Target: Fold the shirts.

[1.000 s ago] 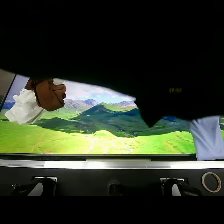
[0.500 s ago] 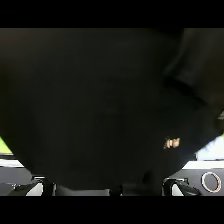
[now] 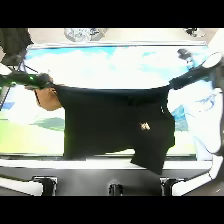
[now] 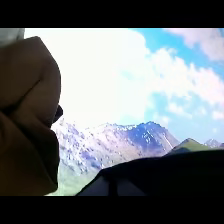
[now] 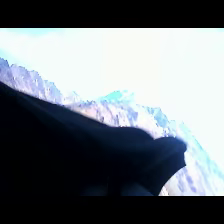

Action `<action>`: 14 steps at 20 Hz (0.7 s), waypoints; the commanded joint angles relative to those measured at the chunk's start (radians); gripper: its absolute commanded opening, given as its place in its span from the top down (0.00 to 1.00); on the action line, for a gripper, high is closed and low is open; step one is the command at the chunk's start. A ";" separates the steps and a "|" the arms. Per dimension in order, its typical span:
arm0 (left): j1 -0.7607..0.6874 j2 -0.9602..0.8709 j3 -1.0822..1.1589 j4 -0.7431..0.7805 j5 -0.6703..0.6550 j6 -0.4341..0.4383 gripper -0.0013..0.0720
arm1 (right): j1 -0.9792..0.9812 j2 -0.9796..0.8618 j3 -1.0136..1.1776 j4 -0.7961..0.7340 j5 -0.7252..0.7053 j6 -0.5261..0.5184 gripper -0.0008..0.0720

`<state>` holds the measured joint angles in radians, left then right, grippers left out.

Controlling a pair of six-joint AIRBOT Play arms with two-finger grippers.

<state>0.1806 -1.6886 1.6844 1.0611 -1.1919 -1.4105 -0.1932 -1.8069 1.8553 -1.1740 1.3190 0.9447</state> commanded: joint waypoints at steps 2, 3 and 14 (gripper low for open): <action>-0.018 -0.199 0.051 -0.092 0.121 0.084 0.95 | 0.028 -0.159 0.001 0.068 -0.255 0.013 0.93; -0.020 -0.200 0.061 -0.092 0.140 0.107 0.95 | 0.022 -0.153 0.004 0.067 -0.278 0.013 0.93; -0.020 -0.193 0.056 0.041 -0.465 0.075 0.95 | -0.003 -0.019 -0.098 -0.098 0.259 0.049 0.93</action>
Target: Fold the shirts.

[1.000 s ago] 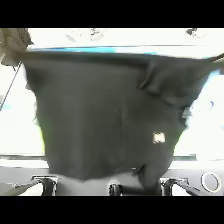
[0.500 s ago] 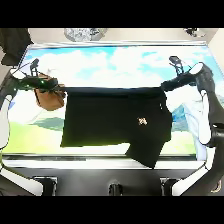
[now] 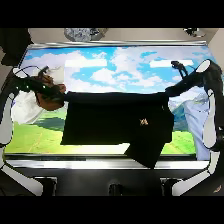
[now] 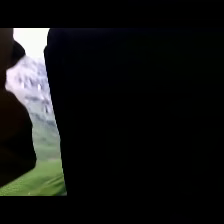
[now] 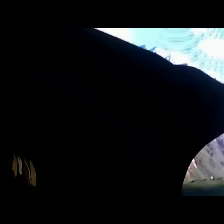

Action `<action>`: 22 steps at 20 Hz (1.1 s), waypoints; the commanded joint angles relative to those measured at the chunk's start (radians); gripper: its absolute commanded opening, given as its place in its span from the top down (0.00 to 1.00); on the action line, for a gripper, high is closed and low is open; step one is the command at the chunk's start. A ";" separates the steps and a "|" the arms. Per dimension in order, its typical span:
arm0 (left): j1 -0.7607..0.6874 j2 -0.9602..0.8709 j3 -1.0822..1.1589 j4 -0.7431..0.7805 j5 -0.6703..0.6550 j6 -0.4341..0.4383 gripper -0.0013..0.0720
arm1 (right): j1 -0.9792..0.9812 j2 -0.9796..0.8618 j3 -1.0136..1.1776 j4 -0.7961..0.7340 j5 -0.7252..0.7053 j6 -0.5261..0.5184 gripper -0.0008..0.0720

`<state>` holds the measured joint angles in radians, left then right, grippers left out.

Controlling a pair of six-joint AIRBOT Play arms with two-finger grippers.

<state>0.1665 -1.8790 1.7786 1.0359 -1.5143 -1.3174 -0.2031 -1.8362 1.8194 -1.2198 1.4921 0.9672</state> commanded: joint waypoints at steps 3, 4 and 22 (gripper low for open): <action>-0.006 -0.003 -0.091 0.068 -0.162 -0.037 0.95 | 0.009 0.011 -0.149 -0.011 0.060 0.036 0.93; -0.006 -0.003 -0.106 0.069 -0.174 -0.037 0.95 | 0.009 0.011 -0.167 -0.024 0.054 0.039 0.93; 0.031 0.032 -0.130 0.147 -0.233 -0.049 0.44 | -0.035 0.073 -0.186 -0.105 0.188 0.012 0.22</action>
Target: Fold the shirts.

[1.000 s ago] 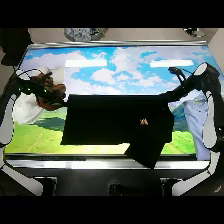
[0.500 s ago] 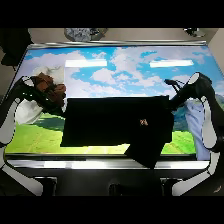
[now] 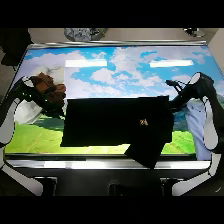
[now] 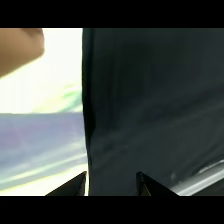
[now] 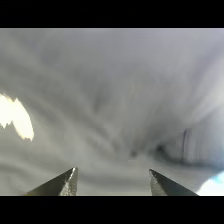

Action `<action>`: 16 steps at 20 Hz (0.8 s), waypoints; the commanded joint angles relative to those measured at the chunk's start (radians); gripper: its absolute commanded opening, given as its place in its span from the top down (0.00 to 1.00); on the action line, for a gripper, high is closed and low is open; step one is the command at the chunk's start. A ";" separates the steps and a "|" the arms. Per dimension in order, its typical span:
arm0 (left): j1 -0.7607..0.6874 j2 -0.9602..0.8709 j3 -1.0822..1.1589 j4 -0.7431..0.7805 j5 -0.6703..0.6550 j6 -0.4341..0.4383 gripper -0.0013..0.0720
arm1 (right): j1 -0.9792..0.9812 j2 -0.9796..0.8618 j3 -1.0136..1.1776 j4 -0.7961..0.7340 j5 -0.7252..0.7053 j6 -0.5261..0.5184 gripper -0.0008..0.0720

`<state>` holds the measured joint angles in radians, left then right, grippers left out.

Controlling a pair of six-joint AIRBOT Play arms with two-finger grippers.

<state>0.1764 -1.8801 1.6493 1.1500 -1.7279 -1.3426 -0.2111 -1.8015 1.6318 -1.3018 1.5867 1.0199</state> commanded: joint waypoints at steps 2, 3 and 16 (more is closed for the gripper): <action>0.045 0.087 -0.017 0.066 -0.029 -0.056 0.44 | -0.075 0.095 -0.013 -0.019 0.137 -0.037 0.22; 0.052 0.133 -0.071 0.066 -0.013 -0.052 0.44 | -0.093 0.136 -0.050 -0.022 0.122 -0.037 0.22; 0.029 0.425 -0.826 -0.017 0.383 0.034 0.46 | -0.106 0.396 -0.510 0.005 -0.087 -0.097 0.25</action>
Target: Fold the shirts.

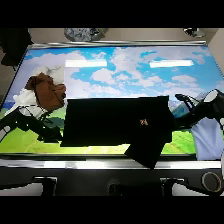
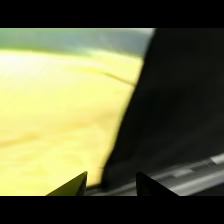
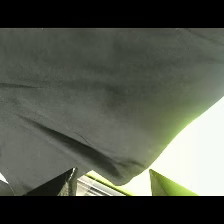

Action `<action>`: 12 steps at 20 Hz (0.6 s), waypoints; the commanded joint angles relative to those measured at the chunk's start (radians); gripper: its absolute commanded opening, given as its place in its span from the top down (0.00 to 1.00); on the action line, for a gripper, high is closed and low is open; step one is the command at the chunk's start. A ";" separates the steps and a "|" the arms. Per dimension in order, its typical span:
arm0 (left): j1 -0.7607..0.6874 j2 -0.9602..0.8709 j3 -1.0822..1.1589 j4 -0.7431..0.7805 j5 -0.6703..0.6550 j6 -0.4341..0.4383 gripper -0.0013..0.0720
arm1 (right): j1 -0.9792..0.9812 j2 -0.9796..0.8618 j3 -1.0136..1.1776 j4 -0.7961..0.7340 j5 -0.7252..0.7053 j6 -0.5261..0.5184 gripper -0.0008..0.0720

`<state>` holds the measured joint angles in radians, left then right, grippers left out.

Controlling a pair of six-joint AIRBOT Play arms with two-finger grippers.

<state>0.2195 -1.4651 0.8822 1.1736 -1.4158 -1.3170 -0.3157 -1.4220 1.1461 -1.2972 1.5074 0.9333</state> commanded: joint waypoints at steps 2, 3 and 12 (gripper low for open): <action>-0.033 0.010 -0.068 -0.040 0.104 -0.002 0.48 | -0.001 0.017 -0.027 -0.002 -0.004 -0.011 0.25; -0.041 0.010 -0.067 -0.040 0.121 -0.021 0.61 | -0.001 0.020 -0.039 -0.001 0.002 -0.011 0.25; -0.061 0.010 -0.067 -0.040 0.116 -0.040 0.94 | -0.001 0.240 -0.487 0.121 -0.140 -0.100 0.19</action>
<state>0.1612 -1.4540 0.8169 1.1225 -1.3212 -1.3525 -0.3176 -1.2366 0.7822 -1.2476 1.4143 0.8711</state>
